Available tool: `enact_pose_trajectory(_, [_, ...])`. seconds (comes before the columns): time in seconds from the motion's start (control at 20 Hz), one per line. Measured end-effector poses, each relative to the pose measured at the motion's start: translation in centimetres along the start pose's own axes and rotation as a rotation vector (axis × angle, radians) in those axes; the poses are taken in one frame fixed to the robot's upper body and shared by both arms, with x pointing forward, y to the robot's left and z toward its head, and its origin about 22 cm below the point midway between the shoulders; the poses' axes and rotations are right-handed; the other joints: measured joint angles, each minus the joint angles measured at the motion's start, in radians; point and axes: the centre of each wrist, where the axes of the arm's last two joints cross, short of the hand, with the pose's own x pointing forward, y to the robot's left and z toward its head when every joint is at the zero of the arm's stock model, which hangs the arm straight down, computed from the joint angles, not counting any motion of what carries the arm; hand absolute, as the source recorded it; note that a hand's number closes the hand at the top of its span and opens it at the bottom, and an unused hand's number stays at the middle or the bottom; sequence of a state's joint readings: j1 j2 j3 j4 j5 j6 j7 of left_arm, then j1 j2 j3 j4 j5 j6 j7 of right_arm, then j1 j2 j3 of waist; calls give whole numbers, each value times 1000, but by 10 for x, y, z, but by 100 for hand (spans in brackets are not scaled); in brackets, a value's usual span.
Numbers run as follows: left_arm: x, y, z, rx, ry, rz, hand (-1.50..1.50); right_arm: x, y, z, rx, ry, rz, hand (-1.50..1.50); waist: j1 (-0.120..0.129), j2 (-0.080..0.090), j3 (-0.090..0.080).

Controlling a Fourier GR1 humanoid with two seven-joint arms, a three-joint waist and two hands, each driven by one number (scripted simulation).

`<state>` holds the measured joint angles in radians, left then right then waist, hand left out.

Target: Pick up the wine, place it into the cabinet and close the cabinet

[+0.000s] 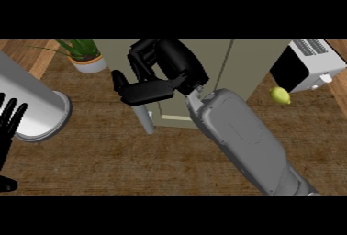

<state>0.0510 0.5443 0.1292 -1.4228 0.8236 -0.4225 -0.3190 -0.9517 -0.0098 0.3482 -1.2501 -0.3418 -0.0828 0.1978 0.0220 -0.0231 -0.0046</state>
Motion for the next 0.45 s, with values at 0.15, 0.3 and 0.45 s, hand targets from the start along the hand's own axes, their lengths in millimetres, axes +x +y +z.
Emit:
enact_pose_trajectory(0.15, [-2, 5, 2, 0, 0, 2, -150, -3, -5, -2, 31, -14, 13, 150, 3, -3, -5])
enact_pose_trajectory(0.3, [-2, 5, -2, -7, -5, 2, -150, -5, -7, -5, 43, -18, 24, 150, 6, -5, -6])
enact_pose_trajectory(0.45, [-2, 0, -6, -21, -3, 8, -150, -7, -11, -6, 59, -31, 32, 150, 10, -8, -9])
